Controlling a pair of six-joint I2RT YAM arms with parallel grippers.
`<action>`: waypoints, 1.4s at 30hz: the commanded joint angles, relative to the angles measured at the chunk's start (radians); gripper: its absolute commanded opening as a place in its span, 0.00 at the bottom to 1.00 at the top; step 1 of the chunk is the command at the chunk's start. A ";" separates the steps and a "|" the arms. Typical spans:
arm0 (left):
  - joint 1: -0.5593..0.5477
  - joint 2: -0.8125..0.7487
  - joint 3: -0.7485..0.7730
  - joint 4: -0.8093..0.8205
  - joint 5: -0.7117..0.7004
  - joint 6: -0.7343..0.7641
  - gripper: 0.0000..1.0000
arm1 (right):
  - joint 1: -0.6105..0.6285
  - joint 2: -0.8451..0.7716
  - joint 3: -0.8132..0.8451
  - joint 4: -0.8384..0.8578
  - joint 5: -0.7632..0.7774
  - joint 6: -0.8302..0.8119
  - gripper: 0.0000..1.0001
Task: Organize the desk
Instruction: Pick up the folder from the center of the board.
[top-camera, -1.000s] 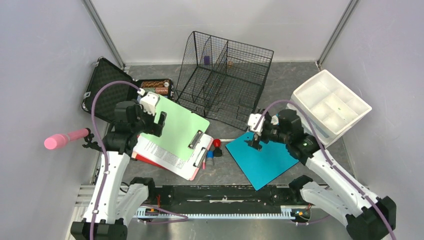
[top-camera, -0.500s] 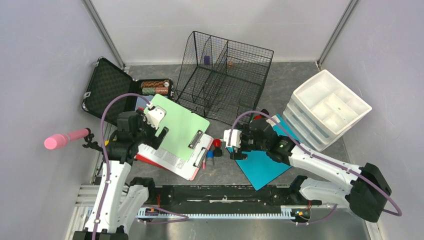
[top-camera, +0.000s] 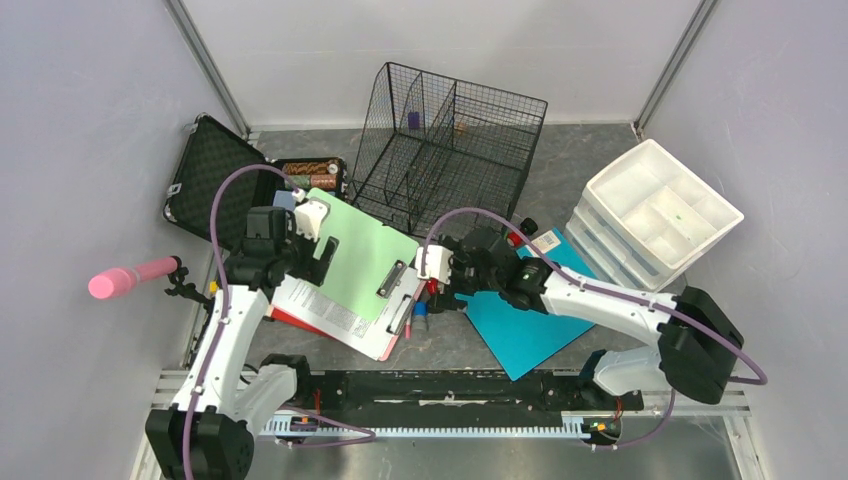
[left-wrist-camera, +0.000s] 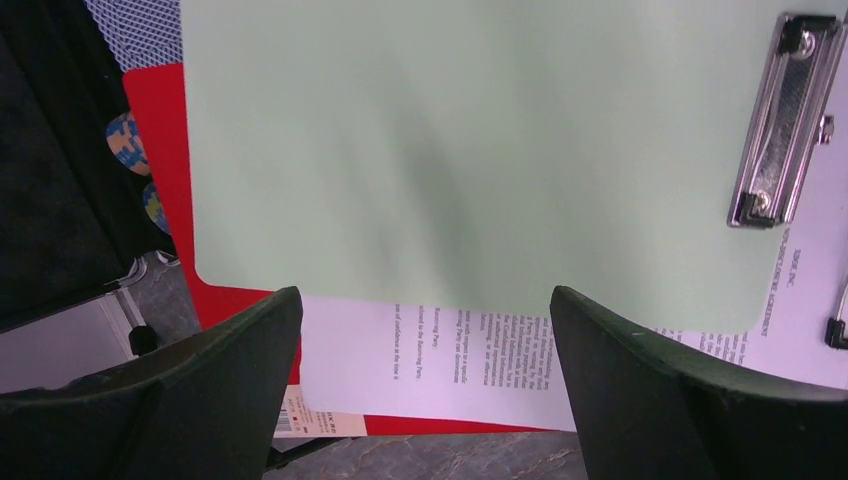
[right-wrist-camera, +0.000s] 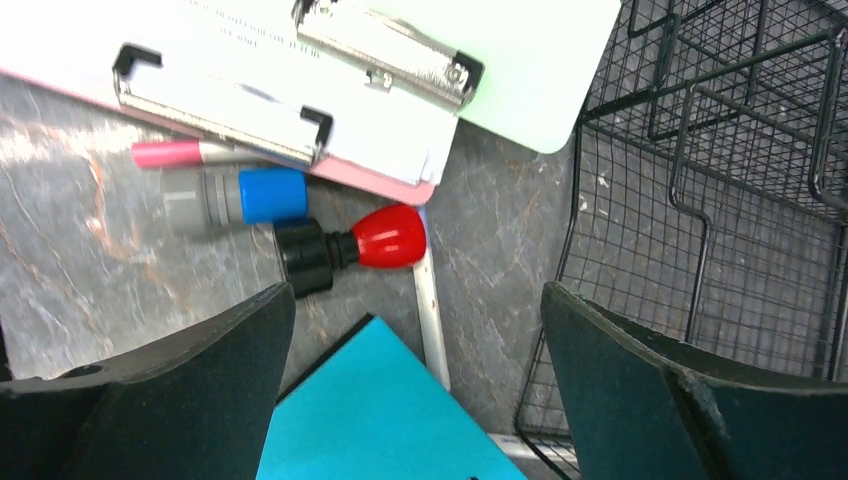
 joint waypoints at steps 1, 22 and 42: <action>0.003 0.031 0.066 0.111 -0.051 -0.122 1.00 | 0.002 0.049 0.073 0.094 -0.036 0.181 0.99; 0.005 -0.045 -0.044 0.296 -0.086 -0.127 1.00 | -0.042 0.307 0.115 0.345 -0.150 0.706 0.99; 0.006 -0.189 -0.128 0.340 0.096 -0.097 1.00 | -0.093 0.501 0.222 0.411 -0.139 0.784 0.99</action>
